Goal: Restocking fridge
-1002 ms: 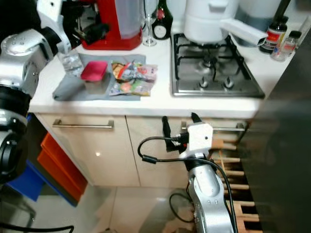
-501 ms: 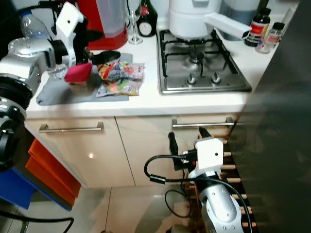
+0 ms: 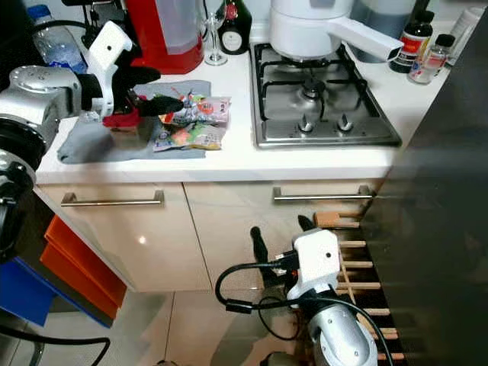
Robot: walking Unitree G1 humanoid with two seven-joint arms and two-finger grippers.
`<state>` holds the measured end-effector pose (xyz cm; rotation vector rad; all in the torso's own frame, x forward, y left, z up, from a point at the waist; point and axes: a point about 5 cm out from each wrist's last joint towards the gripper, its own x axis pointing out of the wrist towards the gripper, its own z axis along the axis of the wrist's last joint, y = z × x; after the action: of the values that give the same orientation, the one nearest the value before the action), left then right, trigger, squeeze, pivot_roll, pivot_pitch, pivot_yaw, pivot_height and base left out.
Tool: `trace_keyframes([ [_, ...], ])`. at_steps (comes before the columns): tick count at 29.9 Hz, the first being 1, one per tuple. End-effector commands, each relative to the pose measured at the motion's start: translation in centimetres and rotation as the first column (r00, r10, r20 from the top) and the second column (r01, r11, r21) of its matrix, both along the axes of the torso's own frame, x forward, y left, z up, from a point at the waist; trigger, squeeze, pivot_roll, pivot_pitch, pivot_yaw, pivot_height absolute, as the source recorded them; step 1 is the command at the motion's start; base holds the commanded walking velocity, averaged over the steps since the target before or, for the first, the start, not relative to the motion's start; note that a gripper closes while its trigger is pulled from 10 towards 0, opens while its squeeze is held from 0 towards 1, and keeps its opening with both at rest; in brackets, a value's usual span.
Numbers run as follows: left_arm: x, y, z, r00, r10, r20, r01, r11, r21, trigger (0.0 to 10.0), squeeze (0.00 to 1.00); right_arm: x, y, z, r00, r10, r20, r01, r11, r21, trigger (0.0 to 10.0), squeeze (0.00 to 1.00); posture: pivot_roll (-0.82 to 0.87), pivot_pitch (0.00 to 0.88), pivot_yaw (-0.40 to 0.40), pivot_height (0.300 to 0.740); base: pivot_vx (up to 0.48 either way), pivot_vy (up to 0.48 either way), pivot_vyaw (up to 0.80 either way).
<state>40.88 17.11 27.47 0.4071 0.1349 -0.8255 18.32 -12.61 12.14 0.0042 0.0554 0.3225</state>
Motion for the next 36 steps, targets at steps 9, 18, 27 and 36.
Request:
trace_keyframes([
  [9,0.7,-1.3,-0.9,0.993,0.093,0.067,-0.102,0.983,0.151,10.0,0.0,-1.0,0.3,0.3,1.0,-0.004,-0.014,0.004,1.0,0.016,10.0,0.0,-0.35,0.053,0.097,0.74,0.0,0.0,0.0],
  [18,0.8,-1.6,-3.0,0.985,0.173,0.027,-0.175,0.967,0.185,10.0,0.0,-1.0,0.4,0.3,1.0,0.005,-0.024,-0.005,1.0,0.016,10.0,0.0,-0.36,0.054,0.096,0.74,0.0,0.0,0.0],
  [27,0.8,-1.3,-4.7,0.971,0.239,0.02,-0.237,0.944,0.228,10.0,0.0,-1.2,0.3,0.3,0.999,0.008,-0.031,-0.007,1.0,0.011,10.0,0.0,-0.38,0.058,0.099,0.74,0.0,0.0,0.0],
  [36,0.8,-0.7,-5.6,0.945,0.326,0.023,-0.321,0.914,0.247,0.0,0.0,-1.6,-0.2,0.4,0.999,-0.007,-0.038,0.007,1.0,-0.003,10.0,0.0,-0.4,0.061,0.094,0.74,0.0,0.0,0.0],
])
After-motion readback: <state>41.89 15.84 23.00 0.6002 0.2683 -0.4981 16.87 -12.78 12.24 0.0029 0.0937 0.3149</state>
